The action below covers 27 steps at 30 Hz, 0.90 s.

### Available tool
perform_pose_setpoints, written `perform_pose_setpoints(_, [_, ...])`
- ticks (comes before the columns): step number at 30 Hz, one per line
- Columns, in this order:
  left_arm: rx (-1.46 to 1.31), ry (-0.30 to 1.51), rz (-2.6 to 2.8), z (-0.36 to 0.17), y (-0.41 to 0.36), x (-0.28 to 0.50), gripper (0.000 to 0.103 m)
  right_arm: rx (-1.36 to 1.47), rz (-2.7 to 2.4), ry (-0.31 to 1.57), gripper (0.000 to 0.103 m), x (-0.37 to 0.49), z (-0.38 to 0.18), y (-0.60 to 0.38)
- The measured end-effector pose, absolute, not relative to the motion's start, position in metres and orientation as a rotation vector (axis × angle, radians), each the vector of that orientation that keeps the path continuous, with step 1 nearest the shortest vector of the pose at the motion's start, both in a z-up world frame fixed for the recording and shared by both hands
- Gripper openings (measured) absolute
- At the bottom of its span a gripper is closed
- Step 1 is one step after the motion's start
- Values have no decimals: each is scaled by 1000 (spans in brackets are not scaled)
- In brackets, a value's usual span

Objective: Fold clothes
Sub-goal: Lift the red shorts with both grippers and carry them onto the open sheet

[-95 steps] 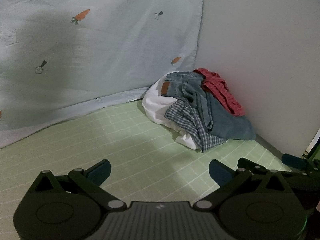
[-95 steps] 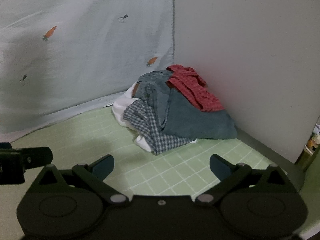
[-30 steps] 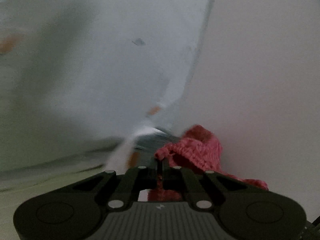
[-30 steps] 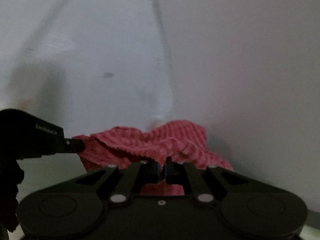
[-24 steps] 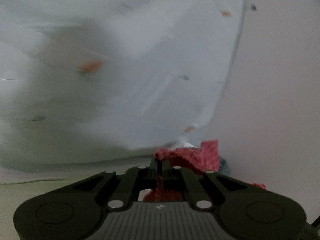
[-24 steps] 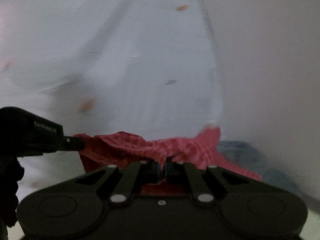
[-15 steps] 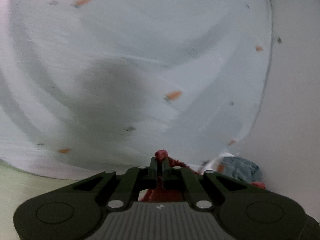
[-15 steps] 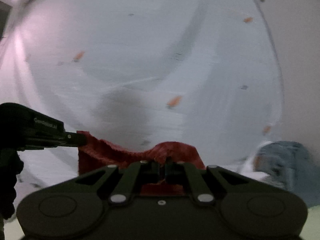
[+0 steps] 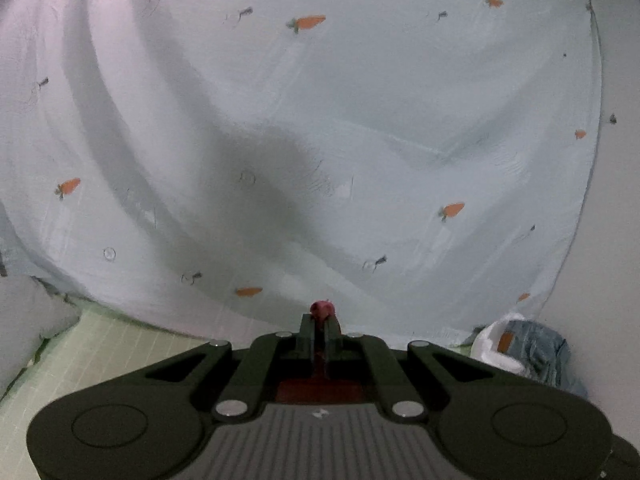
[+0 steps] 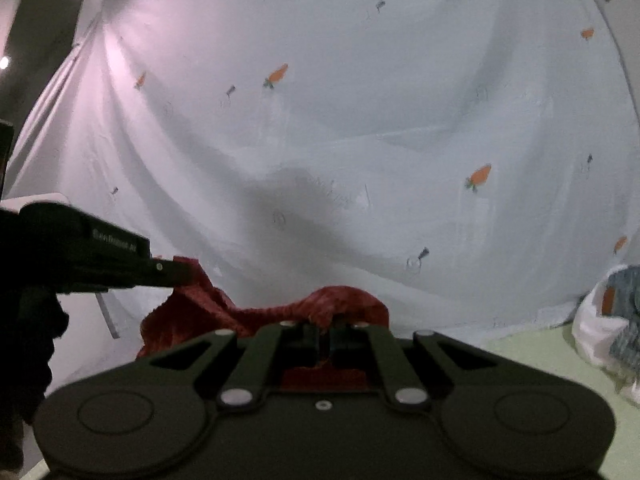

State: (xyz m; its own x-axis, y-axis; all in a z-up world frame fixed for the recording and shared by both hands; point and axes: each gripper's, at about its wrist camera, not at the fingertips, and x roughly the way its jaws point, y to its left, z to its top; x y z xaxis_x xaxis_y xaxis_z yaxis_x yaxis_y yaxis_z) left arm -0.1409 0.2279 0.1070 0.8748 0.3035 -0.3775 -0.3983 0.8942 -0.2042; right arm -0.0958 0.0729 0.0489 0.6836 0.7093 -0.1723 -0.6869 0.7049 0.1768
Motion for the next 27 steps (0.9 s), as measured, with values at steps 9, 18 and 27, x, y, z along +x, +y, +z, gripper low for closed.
perform_pose_setpoints(9, [-298,444,296,65,267,-98,6,72,681,316,5,-54,28,102])
perform_pose_setpoints(18, [-352,575,357,-3,330,-7,51,12,594,451,16,46,-19,162])
perform_pose_setpoints(27, [-506,777,501,-96,390,-19,74,-81,468,689,71,95,-93,175])
